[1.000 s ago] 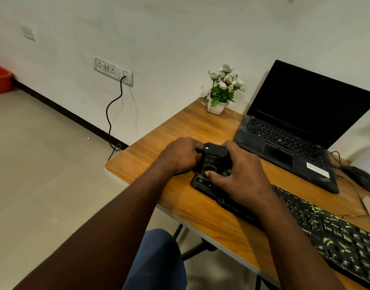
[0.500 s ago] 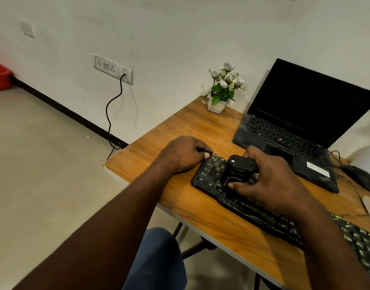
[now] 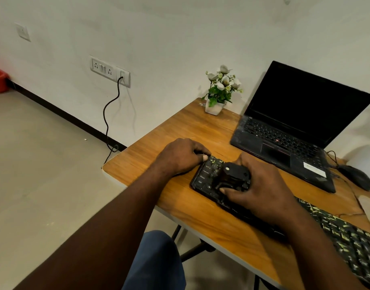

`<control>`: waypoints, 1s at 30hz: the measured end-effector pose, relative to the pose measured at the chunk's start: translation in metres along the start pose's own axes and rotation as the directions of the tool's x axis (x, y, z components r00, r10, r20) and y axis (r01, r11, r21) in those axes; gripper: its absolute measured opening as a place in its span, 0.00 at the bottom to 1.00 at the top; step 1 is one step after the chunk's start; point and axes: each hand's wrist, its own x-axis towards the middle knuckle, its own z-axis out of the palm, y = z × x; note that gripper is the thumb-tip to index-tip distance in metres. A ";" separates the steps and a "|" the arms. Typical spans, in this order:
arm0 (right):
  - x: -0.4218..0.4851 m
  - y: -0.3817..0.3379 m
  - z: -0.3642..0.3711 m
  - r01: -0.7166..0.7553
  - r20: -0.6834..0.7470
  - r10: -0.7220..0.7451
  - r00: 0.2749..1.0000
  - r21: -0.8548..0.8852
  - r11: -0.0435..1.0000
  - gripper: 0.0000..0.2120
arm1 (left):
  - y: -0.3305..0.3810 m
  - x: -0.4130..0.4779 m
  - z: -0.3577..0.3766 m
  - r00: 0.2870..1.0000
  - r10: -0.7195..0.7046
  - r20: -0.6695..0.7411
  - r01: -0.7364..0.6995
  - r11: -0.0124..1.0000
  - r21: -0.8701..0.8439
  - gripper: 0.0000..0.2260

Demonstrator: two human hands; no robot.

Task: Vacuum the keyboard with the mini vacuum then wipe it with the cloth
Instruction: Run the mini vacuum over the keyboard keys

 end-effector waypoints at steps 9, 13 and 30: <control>0.001 -0.001 0.014 -0.008 -0.090 0.014 0.996 0.061 0.998 0.22 | 0.001 -0.002 0.002 1.000 -0.004 -0.007 0.004 1.000 0.000 0.10; 0.013 -0.003 0.021 -0.011 -0.166 0.036 0.985 0.150 0.989 0.21 | 0.002 -0.003 0.000 1.000 0.000 -0.019 0.000 1.000 0.000 0.10; 0.037 -0.009 0.027 0.048 -0.119 -0.037 0.992 0.094 0.994 0.22 | 0.004 -0.004 -0.003 0.999 -0.044 -0.012 0.043 0.997 -0.066 0.11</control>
